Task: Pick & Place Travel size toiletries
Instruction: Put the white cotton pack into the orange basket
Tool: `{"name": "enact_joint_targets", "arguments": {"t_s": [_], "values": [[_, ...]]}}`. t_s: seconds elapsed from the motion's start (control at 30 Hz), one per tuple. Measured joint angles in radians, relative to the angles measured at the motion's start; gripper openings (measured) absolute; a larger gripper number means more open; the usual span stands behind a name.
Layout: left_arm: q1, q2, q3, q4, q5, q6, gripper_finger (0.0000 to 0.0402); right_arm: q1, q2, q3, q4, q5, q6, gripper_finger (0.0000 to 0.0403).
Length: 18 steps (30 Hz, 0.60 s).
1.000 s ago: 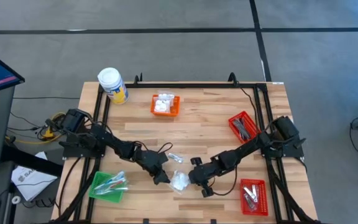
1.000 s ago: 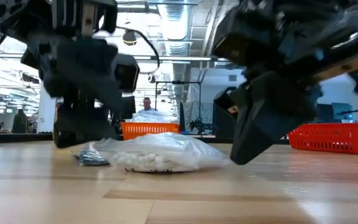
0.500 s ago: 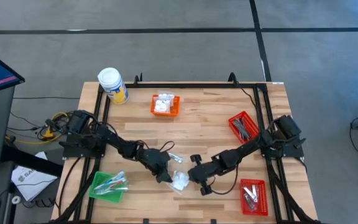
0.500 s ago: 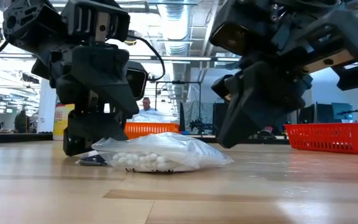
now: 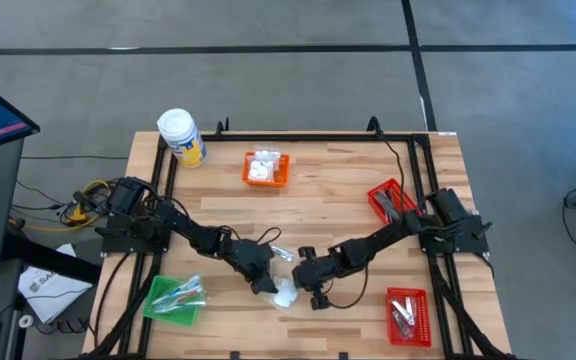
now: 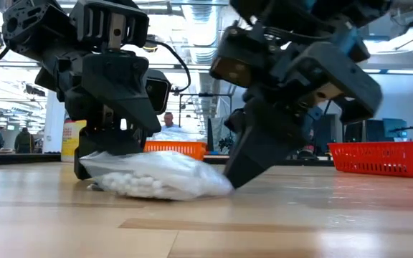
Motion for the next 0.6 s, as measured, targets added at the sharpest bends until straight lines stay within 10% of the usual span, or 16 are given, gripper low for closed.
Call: {"name": "enact_joint_targets", "arguments": {"t_s": [0.4,0.6], "values": [[-0.083,-0.142,-0.005,-0.012,-0.002,0.29,0.0176,0.006,0.007,0.028,-0.041,0.002,-0.036,0.0],[-0.257,-0.239,0.055,-0.12,-0.295,0.72,0.0166,0.0,0.007,0.027,-0.037,-0.002,-0.035,0.0]]}}
